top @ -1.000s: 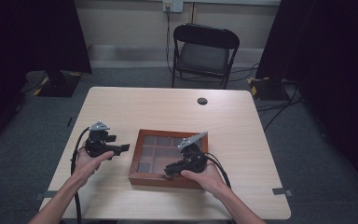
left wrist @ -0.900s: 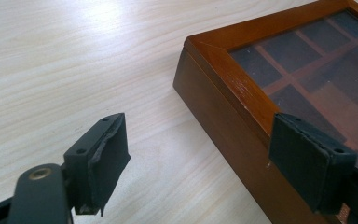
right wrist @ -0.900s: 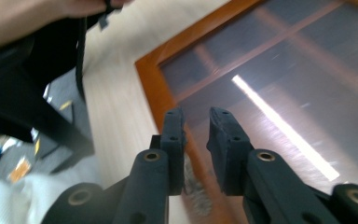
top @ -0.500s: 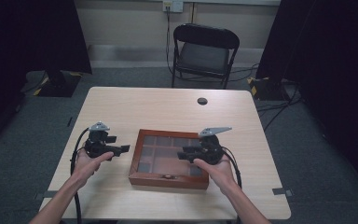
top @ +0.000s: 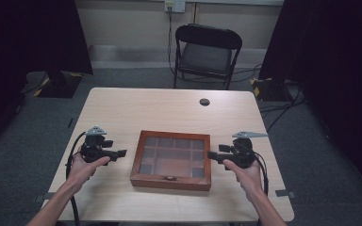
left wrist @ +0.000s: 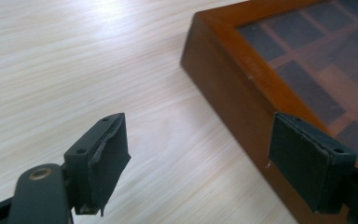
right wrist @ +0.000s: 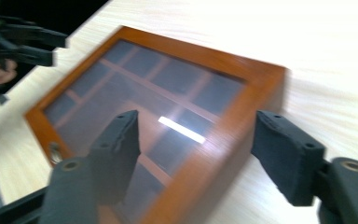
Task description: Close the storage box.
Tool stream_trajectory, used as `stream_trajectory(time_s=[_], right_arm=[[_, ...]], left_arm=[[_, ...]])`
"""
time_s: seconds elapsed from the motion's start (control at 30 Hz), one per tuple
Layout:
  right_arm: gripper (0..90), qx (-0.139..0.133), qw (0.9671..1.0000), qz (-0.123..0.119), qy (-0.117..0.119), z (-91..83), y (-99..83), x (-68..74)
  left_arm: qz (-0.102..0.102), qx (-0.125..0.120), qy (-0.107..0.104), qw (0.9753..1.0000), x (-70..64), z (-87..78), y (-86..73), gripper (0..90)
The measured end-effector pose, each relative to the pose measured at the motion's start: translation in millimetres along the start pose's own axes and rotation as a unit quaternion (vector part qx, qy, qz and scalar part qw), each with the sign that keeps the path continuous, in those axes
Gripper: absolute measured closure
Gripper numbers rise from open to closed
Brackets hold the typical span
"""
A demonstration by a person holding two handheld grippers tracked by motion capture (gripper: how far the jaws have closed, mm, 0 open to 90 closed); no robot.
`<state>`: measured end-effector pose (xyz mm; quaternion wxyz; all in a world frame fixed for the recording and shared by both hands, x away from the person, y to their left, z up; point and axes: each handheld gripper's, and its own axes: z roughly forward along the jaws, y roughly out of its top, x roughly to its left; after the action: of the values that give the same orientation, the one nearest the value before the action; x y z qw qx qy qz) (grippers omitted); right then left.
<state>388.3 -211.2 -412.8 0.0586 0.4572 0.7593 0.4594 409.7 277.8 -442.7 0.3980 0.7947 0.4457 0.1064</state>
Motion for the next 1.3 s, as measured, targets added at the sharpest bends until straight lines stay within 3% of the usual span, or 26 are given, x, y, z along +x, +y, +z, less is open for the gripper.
stream_trajectory(time_s=[0.2,0.33,0.37,0.4,0.57,0.63,0.73,0.8,0.83,0.87,0.97,1.03,1.13,1.2,1.3], right_arm=[[22.8,0.026,0.9986,0.024,-0.039,-10.0,-18.9,-27.4],[19.2,0.033,0.9968,0.043,-0.058,-11.0,-25.1,-40.9],[17.4,0.037,0.9956,0.054,-0.066,-10.5,-26.1,-45.3],[14.8,0.052,0.9925,0.07,-0.085,-7.9,-28.4,-51.5],[14.9,0.091,0.9856,0.075,-0.121,2.4,-39.6,-60.9],[14.8,0.103,0.9805,0.068,-0.153,4.3,-42.7,-63.5],[14.4,0.109,0.9733,0.082,-0.185,6.3,-48.7,-68.7],[14.2,0.107,0.9719,0.078,-0.195,7.4,-50.5,-69.2],[13.7,0.106,0.9677,0.061,-0.221,10.3,-51.8,-67.6],[12.3,0.104,0.9668,0.056,-0.226,12.0,-52.5,-66.3],[0.7,0.096,0.9647,0.011,-0.245,22.1,-57.4,-62.8],[0.0,0.08,0.9652,0.001,-0.249,27.9,-60.8,-60.2],[0.0,0.064,0.965,0.003,-0.254,30.9,-62.3,-58.4],[0.0,0.037,0.9669,-0.006,-0.252,33.3,-66.2,-58.5],[0.0,0.034,0.9674,-0.007,-0.251,33.7,-66.7,-58.5]], left_arm=[[-0.009,0.002,0.035,0.9993,15.2,-9.8,-8.6,19.6],[-0.01,0.015,0.051,0.9986,25.0,-13.8,-16.9,17.6],[-0.011,0.022,0.062,0.9978,27.2,-14.0,-20.4,17.6],[-0.022,0.03,0.065,0.9972,30.1,-13.0,-23.0,18.7],[-0.029,0.056,0.086,0.9943,36.2,-3.5,-29.1,18.3],[-0.024,0.063,0.09,0.9936,38.3,-0.9,-32.0,18.0],[-0.016,0.07,0.098,0.9926,40.2,2.6,-34.2,17.6],[-0.012,0.073,0.107,0.9916,40.3,3.9,-35.0,16.2],[-0.003,0.072,0.118,0.9905,39.2,8.5,-38.1,16.3],[0.004,0.078,0.119,0.9899,38.5,10.8,-39.5,16.3],[0.006,0.062,0.127,0.9899,35.3,16.6,-42.1,13.0],[0.007,0.052,0.128,0.9903,34.7,19.7,-43.0,11.2],[0.003,0.034,0.131,0.9909,34.3,25.2,-45.8,0.0],[0.004,0.014,0.122,0.9925,34.5,27.9,-48.3,0.0],[0.008,0.01,0.122,0.9924,34.7,27.4,-49.7,0.0]])
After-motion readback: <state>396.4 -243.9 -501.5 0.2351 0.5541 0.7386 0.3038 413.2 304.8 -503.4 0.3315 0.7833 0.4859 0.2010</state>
